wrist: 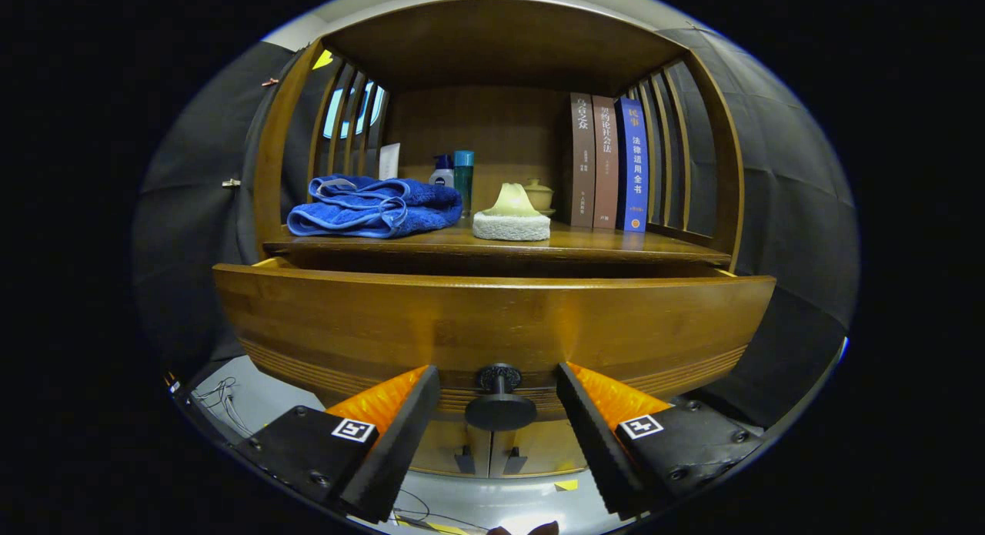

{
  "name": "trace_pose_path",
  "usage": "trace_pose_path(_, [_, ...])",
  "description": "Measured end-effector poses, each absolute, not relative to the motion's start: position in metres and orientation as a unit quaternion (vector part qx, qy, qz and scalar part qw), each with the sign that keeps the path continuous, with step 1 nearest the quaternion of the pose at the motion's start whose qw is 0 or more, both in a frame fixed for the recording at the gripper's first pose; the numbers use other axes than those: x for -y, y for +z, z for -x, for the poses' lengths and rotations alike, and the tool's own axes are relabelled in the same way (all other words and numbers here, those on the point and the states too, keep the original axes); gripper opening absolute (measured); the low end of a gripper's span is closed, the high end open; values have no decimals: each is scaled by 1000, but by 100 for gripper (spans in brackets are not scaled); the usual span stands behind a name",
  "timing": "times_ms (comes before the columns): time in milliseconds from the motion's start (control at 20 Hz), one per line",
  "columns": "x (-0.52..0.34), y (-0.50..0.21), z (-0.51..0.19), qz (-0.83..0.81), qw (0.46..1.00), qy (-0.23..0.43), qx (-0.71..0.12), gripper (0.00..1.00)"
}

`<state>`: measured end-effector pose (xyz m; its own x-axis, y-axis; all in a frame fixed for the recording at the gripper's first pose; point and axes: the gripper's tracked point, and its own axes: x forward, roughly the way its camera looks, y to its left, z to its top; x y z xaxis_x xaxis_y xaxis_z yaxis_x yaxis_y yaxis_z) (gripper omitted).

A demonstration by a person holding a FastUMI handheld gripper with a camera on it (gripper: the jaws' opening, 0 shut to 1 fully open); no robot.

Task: Pull open the drawer, take out the items inside it, and place them on the countertop above the cabinet.

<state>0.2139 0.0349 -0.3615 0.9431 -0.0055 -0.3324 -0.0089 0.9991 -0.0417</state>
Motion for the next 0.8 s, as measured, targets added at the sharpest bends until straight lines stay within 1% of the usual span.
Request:
trace_pose_path(450, [-38, -373, -253, 18, 982, -6, -187, 100])
trace_pose_path(650, [-42, -386, -263, -17, 977, -6, -212, 100])
trace_pose_path(800, [-43, -384, -264, -11, 977, -5, -214, 100])
